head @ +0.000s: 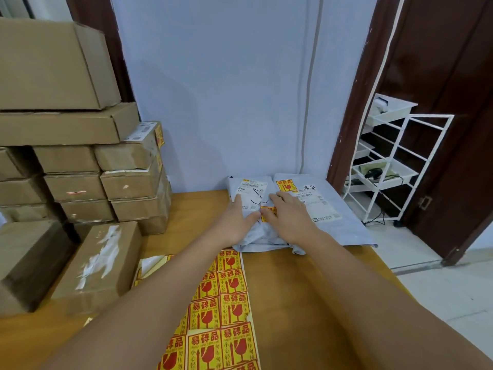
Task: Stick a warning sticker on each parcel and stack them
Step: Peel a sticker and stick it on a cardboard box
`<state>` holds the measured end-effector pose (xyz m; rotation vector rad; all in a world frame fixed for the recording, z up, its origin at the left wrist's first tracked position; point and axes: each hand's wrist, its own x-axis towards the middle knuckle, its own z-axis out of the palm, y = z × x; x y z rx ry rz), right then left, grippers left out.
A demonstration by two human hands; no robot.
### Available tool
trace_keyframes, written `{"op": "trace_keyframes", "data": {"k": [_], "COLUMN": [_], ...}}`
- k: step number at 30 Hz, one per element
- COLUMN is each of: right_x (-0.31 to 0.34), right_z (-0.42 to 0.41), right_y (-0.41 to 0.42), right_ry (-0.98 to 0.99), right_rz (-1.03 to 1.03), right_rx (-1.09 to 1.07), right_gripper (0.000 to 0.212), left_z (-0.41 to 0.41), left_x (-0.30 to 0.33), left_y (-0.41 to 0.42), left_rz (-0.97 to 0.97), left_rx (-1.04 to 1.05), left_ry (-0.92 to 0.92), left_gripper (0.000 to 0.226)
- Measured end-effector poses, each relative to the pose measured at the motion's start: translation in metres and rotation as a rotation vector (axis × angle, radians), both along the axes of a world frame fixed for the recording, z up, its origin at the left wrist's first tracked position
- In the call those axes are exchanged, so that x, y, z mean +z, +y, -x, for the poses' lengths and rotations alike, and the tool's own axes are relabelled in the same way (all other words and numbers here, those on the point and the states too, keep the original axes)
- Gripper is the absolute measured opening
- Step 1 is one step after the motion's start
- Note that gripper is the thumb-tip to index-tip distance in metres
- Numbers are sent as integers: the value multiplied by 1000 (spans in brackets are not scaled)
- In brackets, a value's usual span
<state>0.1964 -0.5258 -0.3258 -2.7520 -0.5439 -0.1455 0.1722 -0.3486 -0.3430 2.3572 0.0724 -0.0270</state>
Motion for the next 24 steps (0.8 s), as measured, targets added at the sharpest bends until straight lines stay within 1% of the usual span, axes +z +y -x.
{"op": "trace_keyframes", "data": {"k": [1,3,7,9,11,13,15,18,21,24], "right_x": [0,0,-1,2,12,22,35,62,81,91], "right_z": [-1,-2,-3,-1,9,24,43,91,145,186], "right_y": [-1,-2,-3,-3,1,6,18,50,93,139], "right_ry": [13,48,88,111,139,113,4,-122,-149,-130], "right_rz": [-6,-21,-49,-26,2,48,60,-39,-52,-96], "right_rx": [13,34,40,39,35,46,103,233,371,481], "right_gripper": [55,54,52,53,59,58,51,50,47,40], "left_z": [-6,-9,4,20,46,79,117,180,235,279], "left_x": [-5,-8,4,18,38,59,81,109,124,130], "left_y": [0,-2,-2,1,6,12,23,52,95,144], "left_rz": [-14,-33,-133,-211,-308,-401,-508,-652,-718,-719], "left_rx": [9,11,-11,-21,-52,-86,-83,-15,65,165], "left_ry": [12,39,75,93,54,-45,-148,-246,-295,-282], "left_gripper": [112,111,96,95,94,86,76,77,74,76]}}
